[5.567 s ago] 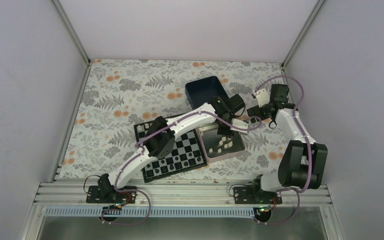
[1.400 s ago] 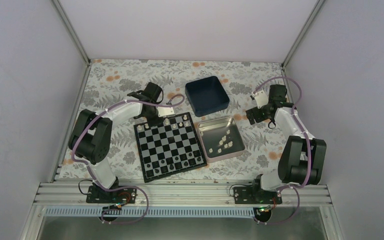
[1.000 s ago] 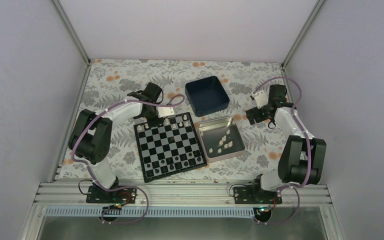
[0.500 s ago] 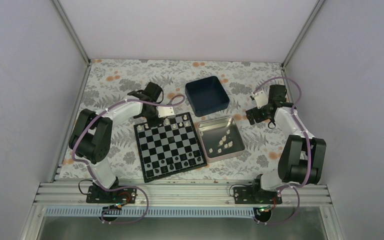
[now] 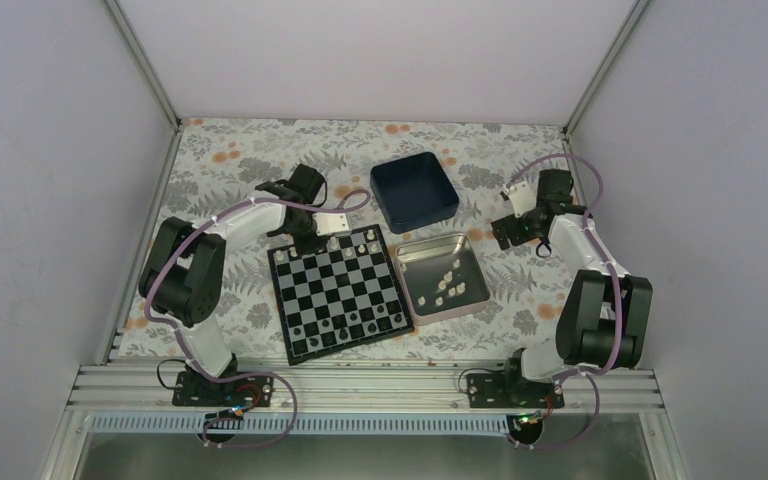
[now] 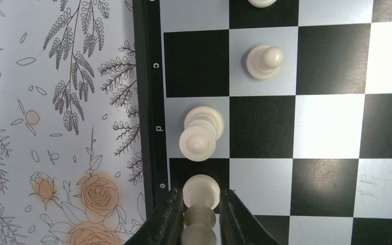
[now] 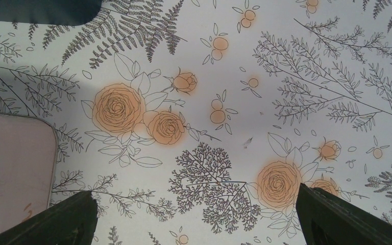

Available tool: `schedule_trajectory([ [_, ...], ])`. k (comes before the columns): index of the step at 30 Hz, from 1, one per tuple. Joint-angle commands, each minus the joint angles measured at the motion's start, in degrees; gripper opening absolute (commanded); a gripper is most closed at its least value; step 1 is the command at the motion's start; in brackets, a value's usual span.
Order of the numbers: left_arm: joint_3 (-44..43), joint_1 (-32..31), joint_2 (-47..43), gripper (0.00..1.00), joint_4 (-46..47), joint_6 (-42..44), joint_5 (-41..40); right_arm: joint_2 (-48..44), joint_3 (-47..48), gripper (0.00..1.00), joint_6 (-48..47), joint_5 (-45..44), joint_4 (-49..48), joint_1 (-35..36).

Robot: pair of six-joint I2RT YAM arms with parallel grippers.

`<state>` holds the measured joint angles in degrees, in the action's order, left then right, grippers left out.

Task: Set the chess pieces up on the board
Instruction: Place the chess piece on the chessboard, then pick up the chess piece from the storage box.

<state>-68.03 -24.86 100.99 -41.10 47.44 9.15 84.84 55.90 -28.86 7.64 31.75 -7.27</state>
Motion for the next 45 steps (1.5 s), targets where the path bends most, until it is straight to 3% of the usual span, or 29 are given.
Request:
schedule_trajectory([
  [1, -1.0, 0.3, 0.9, 0.2, 0.3, 0.6, 0.6, 0.8, 0.9, 1.0, -0.4, -0.5, -0.2, -0.3],
  [6, -1.5, 0.3, 0.9, 0.35, -0.5, 0.6, 0.4, 0.9, 0.9, 1.0, -0.4, -0.4, -0.2, -0.2],
  [14, -4.3, 0.2, -2.1, 0.45, -2.8, 1.0, -1.3, 0.7, 0.9, 1.0, -0.4, -0.4, -0.1, -0.3],
  [16, -5.7, 0.1, -3.4, 0.53, -3.8, 1.3, -3.2, 0.6, 0.9, 1.0, -0.4, -0.4, -0.2, -0.2],
  [20, -11.9, -0.8, -5.5, 0.59, -7.3, 1.1, -5.0, 0.5, 0.9, 1.0, -0.5, -0.2, -0.2, -0.3],
  [26, -24.9, -12.3, -2.9, 0.73, -11.6, -3.3, -11.9, 0.5, 0.9, 1.0, -0.3, -0.2, -0.2, -0.2],
  [31, -38.3, -22.8, 6.4, 0.79, -15.5, -6.6, -7.2, 0.6, 0.9, 1.0, -0.1, -0.5, -0.2, -0.3],
  [38, -53.4, -29.2, 21.6, 0.83, -19.0, -7.0, 4.2, 0.3, 1.0, 1.0, -0.1, 0.0, 0.0, -0.2],
  [41, -62.8, -29.8, 30.0, 0.68, -24.8, -7.8, 7.4, 0.6, 1.0, 1.0, -0.2, 0.3, 0.2, -0.3],
  [45, -61.7, -30.7, 33.9, 0.55, -25.9, -7.5, 9.6, 0.8, 1.1, 1.0, -0.3, 0.7, 0.4, -0.3],
])
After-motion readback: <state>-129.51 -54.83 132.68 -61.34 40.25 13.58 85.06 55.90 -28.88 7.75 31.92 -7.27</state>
